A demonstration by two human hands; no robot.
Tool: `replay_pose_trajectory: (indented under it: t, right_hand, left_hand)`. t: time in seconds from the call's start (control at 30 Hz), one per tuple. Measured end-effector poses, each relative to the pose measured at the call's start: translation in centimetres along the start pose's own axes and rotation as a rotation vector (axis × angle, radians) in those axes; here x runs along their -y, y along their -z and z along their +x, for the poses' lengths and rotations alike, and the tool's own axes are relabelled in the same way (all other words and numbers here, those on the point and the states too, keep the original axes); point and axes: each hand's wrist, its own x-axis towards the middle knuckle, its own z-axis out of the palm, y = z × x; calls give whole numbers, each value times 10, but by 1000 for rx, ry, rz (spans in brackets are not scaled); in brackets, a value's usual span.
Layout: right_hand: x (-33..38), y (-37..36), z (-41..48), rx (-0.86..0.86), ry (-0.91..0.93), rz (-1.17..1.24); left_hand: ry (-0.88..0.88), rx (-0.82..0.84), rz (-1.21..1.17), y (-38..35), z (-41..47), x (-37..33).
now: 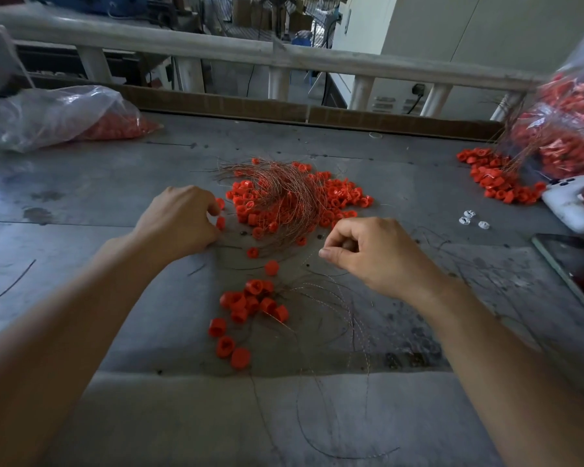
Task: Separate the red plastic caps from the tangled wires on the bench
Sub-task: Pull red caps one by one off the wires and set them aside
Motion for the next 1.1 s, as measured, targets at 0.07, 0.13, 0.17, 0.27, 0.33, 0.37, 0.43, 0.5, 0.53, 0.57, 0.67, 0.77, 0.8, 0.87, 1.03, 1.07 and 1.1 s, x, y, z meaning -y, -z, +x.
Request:
replay_pose_trajectory:
  t: [0.07,0.13,0.17,0.27,0.33,0.37,0.43,0.5,0.53,0.57,0.67,0.77,0.8,0.87,1.03,1.07,1.1]
  right_hand:
    - [-1,0,0,-5,-1,5]
    - [-1,2,-1,-15,-1,3]
    - [-1,2,-1,-20,0,0]
    - [-4,5,0,-55,-5,-18]
    - [-8,8,2,-117,-22,-31]
    - [-11,10,3,-153,-39,-39]
    - [-18,13,6,-214,-83,-51]
    - [-25,14,9,-261,-118,-43]
    - [-28,14,10,-275,-135,-41]
    - [-31,14,11,-281,-150,-41]
    - [-36,10,13,-279,-161,-33]
    - [-35,3,16,-247,-150,-18]
    - [-35,0,17,-241,-148,-17]
    - [-32,-2,21,-251,-138,-37]
    - [-26,0,35,-252,-78,-161]
    - [-26,1,39,-240,-76,-181]
    - [-26,0,43,-225,-80,-191]
  left_hand:
    - [18,16,25,1,-2,-1]
    - [12,30,31,2,-5,-3]
    - [15,36,21,3,-8,-4]
    - [24,2,-61,12,-15,-7]
    - [19,-36,-148,20,-23,-14]
    - [-1,-48,-210,24,-29,-20]
    - [-49,-38,-364,28,-40,-35]
    - [-74,-21,-525,26,-51,-47]
    - [-73,-16,-585,22,-56,-50]
    - [-69,-14,-626,19,-60,-53]
    - [-92,-13,-641,9,-68,-55]
    - [-110,-19,-641,3,-71,-55]
    - [-118,-25,-641,2,-70,-56]
    - [-140,-39,-645,1,-70,-57]
    - [-172,-47,-643,1,-71,-58]
    - [-172,-41,-638,1,-71,-58]
    - [-170,-37,-633,1,-71,-58]
